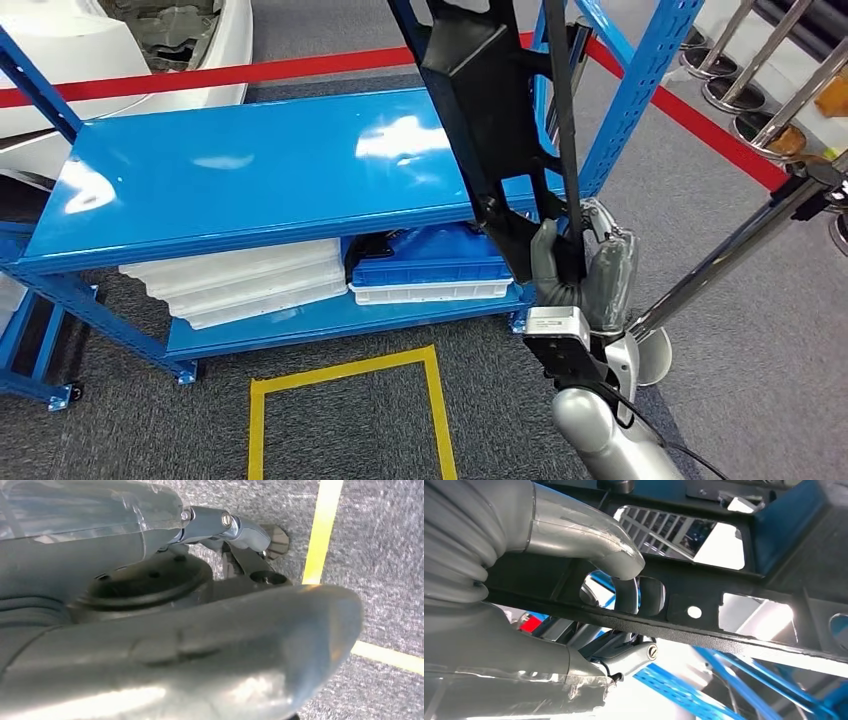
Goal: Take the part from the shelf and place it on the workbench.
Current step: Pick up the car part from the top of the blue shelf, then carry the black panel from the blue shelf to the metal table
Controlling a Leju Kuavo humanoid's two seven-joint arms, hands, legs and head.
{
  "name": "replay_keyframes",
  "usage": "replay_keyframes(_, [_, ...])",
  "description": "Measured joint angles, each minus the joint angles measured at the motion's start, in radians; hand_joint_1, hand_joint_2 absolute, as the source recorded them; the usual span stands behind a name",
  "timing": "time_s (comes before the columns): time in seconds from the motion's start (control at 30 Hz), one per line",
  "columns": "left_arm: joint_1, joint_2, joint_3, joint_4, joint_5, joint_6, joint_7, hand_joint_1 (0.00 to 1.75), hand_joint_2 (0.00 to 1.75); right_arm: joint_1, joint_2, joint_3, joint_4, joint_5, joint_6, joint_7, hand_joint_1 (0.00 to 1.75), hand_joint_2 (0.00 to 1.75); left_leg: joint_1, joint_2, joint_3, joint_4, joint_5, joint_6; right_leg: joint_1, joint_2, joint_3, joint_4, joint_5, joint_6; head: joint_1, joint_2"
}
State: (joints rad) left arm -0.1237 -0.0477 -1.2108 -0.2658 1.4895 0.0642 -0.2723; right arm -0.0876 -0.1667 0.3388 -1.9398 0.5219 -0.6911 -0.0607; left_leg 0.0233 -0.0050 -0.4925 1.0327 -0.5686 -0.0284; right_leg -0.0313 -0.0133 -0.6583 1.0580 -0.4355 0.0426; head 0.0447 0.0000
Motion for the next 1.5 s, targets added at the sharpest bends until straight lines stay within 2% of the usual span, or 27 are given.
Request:
replay_keyframes(0.1, [0.001,0.0,0.0,0.0,0.002,0.001,-0.002,0.0,0.0,-0.003,-0.002,0.0,0.0,-0.006,0.0,0.0,1.75,1.75,0.006,0.005,-0.014,-0.004,0.017,0.02,-0.004,0.0,-0.009,0.005,-0.002,0.013,-0.001,0.0])
replay_keyframes(0.23, [0.001,0.0,0.0,0.0,0.002,0.001,-0.004,0.0,0.0,-0.004,-0.004,0.0,0.0,-0.008,0.0,0.0,1.75,1.75,0.004,0.008,-0.02,-0.003,0.022,0.025,-0.003,0.001,-0.012,0.015,-0.024,0.013,0.0,0.0])
replay_keyframes(0.3, [-0.001,-0.001,0.0,0.0,0.002,0.001,-0.012,0.0,0.0,-0.016,-0.008,0.0,0.0,-0.006,0.0,0.004,1.75,1.75,-0.006,0.011,-0.064,0.001,0.054,0.039,0.0,0.003,-0.023,0.149,-0.116,0.009,0.014,0.0])
replay_keyframes(0.37, [-0.002,-0.001,0.0,0.0,0.003,0.002,-0.021,0.0,0.0,-0.028,-0.011,0.0,0.001,-0.001,0.0,0.003,1.75,1.75,-0.018,0.013,-0.122,0.007,0.096,0.047,0.007,0.006,0.016,0.233,-0.148,-0.003,0.028,0.0])
replay_keyframes(0.4, [-0.002,-0.002,0.0,0.0,0.003,0.002,-0.023,0.0,0.0,-0.03,-0.01,0.0,0.001,0.001,0.0,0.0,1.75,1.75,-0.02,0.012,-0.139,0.009,0.109,0.046,0.01,0.009,0.068,0.18,-0.118,-0.011,0.029,0.0])
replay_keyframes(0.43, [-0.002,-0.003,0.0,0.0,0.004,0.002,-0.025,0.0,0.0,-0.032,-0.01,0.0,0.001,0.005,0.0,-0.002,1.75,1.75,-0.023,0.012,-0.148,0.012,0.118,0.044,0.015,0.011,0.124,0.1,-0.115,-0.019,0.031,0.0])
replay_keyframes(0.5, [-0.003,-0.005,0.0,0.0,0.004,0.0,-0.028,0.0,0.0,-0.037,-0.01,0.0,0.001,0.015,0.0,-0.002,1.75,1.75,-0.025,0.011,-0.159,0.011,0.14,0.035,0.024,0.015,0.207,-0.034,-0.139,-0.029,0.03,0.0])
replay_keyframes(0.53, [-0.004,-0.006,0.0,0.0,0.004,-0.001,-0.029,0.0,0.0,-0.038,-0.01,-0.001,0.001,0.019,0.0,-0.002,1.75,1.75,-0.024,0.011,-0.163,0.008,0.153,0.03,0.028,0.016,0.221,-0.068,-0.147,-0.034,0.029,0.0])
replay_keyframes(0.6, [-0.004,-0.006,0.0,0.0,0.003,-0.002,-0.03,0.0,0.0,-0.038,-0.01,-0.001,0.001,0.022,0.0,-0.001,1.75,1.75,-0.023,0.008,-0.174,0.006,0.16,0.018,0.025,0.013,0.207,-0.079,-0.131,-0.045,0.027,0.0])
replay_keyframes(0.63, [-0.003,-0.006,0.0,0.0,0.003,-0.002,-0.03,0.0,0.0,-0.038,-0.009,-0.002,0.001,0.022,0.0,0.0,1.75,1.75,-0.023,0.006,-0.182,0.021,0.136,0.013,0.022,0.01,0.196,-0.08,-0.119,-0.052,0.024,0.0])
replay_keyframes(0.73, [-0.002,-0.006,0.0,0.0,0.003,0.001,-0.03,0.0,0.0,-0.037,-0.008,-0.004,0.001,0.02,0.0,0.006,1.75,1.75,-0.018,0.002,-0.216,0.171,-0.015,0.001,0.021,0.003,0.147,-0.07,-0.084,-0.069,0.006,0.0])
replay_keyframes(0.77, [-0.002,-0.006,0.0,0.0,0.003,0.003,-0.03,0.0,0.0,-0.037,-0.008,-0.004,0.001,0.02,0.0,0.008,1.75,1.75,-0.017,0.002,-0.222,0.233,-0.044,-0.001,0.022,0.001,0.127,-0.063,-0.074,-0.07,0.003,0.0])
replay_keyframes(0.8, [-0.003,-0.006,0.0,0.0,0.003,0.004,-0.03,0.0,0.0,-0.036,-0.008,-0.004,0.001,0.021,0.0,0.009,1.75,1.75,-0.016,0.002,-0.22,0.28,-0.045,-0.003,0.022,0.0,0.105,-0.055,-0.064,-0.07,0.001,0.0])
replay_keyframes(0.83, [-0.003,-0.006,0.0,0.0,0.003,0.005,-0.03,0.0,0.0,-0.035,-0.008,-0.004,0.001,0.021,0.0,0.01,1.75,1.75,-0.016,0.002,-0.206,0.3,-0.023,-0.004,0.022,-0.001,0.083,-0.046,-0.054,-0.068,0.0,0.0])
replay_keyframes(0.9, [-0.003,-0.005,0.0,0.0,0.004,0.006,-0.03,0.0,0.0,-0.033,-0.007,-0.004,0.001,0.023,0.0,0.009,1.75,1.75,-0.015,0.002,-0.13,0.241,0.035,-0.001,0.022,-0.001,0.04,-0.025,-0.036,-0.063,-0.001,0.0])
replay_keyframes(0.93, [-0.004,-0.005,0.0,0.0,0.004,0.006,-0.03,0.0,0.0,-0.033,-0.007,-0.004,0.001,0.024,-0.001,0.008,1.75,1.75,-0.017,0.002,-0.071,0.166,0.036,0.003,0.023,-0.001,0.022,-0.015,-0.029,-0.059,-0.001,0.0])
replay_keyframes(1.0, [-0.007,-0.005,0.0,0.0,0.004,0.006,-0.03,0.0,0.0,-0.032,-0.006,-0.004,0.001,0.024,-0.001,0.006,1.75,1.75,-0.021,0.001,0.023,0.024,-0.001,0.012,0.025,-0.002,0.004,-0.003,-0.013,-0.05,0.0,0.0])
replay_keyframes(1.03, [-0.008,-0.005,0.0,0.0,0.004,0.006,-0.03,0.0,0.0,-0.032,-0.006,-0.004,0.001,0.024,-0.001,0.005,1.75,1.75,-0.024,0.001,0.044,-0.016,-0.016,0.017,0.024,-0.003,0.001,-0.004,-0.003,-0.044,0.001,0.0])
replay_keyframes(1.1, [-0.006,-0.006,0.0,0.0,0.003,0.006,-0.029,0.0,0.0,-0.03,-0.006,-0.005,0.001,0.024,-0.001,0.005,1.75,1.75,-0.023,0.004,0.033,-0.03,-0.002,0.029,0.022,-0.002,-0.004,-0.007,0.01,-0.029,0.001,0.0])
replay_keyframes(1.13, [-0.005,-0.006,0.0,0.0,0.002,0.004,-0.029,0.0,0.0,-0.029,-0.006,-0.005,0.001,0.025,-0.001,0.005,1.75,1.75,-0.021,0.006,0.021,-0.034,0.011,0.037,0.021,0.001,-0.01,0.001,-0.007,-0.023,0.002,0.0])
replay_keyframes(1.23, [-0.004,-0.007,0.0,0.0,-0.009,-0.012,-0.035,0.0,0.0,-0.026,-0.006,-0.006,0.001,0.028,-0.001,0.004,1.75,1.75,-0.015,0.012,-0.029,-0.039,0.048,0.054,0.017,0.008,-0.043,0.123,-0.147,-0.012,0.012,0.0])
replay_keyframes(1.27, [-0.004,-0.007,0.0,0.0,-0.015,-0.016,-0.038,0.0,0.44,-0.025,-0.006,-0.006,0.001,0.028,-0.001,0.003,1.75,1.75,-0.015,0.013,-0.046,-0.038,0.06,0.055,0.016,0.008,-0.051,0.185,-0.176,-0.009,0.015,0.0])
replay_keyframes(1.3, [-0.004,-0.007,0.0,0.0,-0.02,-0.019,-0.041,0.0,0.87,-0.024,-0.006,-0.006,0.001,0.028,-0.001,0.001,1.75,1.75,-0.015,0.014,-0.063,-0.036,0.072,0.053,0.014,0.008,-0.055,0.238,-0.175,-0.005,0.017,0.0])
replay_keyframes(1.37, [-0.004,-0.007,0.0,0.001,-0.025,-0.012,-0.044,0.0,1.75,-0.023,-0.006,-0.006,0.001,0.032,-0.001,0.005,1.75,1.75,-0.013,0.017,-0.096,-0.029,0.093,0.047,0.01,0.008,-0.032,0.275,-0.104,-0.001,0.019,0.0])
replay_keyframes(1.4, [-0.004,-0.007,0.0,0.001,-0.025,-0.005,-0.044,0.0,1.75,-0.022,-0.006,-0.006,0.001,0.035,-0.001,0.01,1.75,1.75,-0.012,0.017,-0.111,-0.023,0.102,0.042,0.007,0.008,0.004,0.244,-0.07,0.001,0.02,0.0])
replay_keyframes(1.43, [-0.004,-0.007,0.0,0.001,-0.023,0.006,-0.044,0.0,1.75,-0.022,-0.006,-0.006,0.001,0.039,-0.001,0.014,1.75,1.75,-0.012,0.017,-0.122,-0.016,0.109,0.037,0.005,0.008,0.059,0.175,-0.063,0.003,0.022,0.0])
replay_keyframes(1.5, [-0.004,-0.007,0.0,0.001,-0.018,0.031,-0.045,0.0,1.75,-0.022,-0.006,-0.006,0.001,0.048,-0.001,0.019,1.75,1.75,-0.013,0.016,-0.135,-0.001,0.121,0.025,0.006,0.01,0.17,0.012,-0.11,-0.001,0.026,0.0])
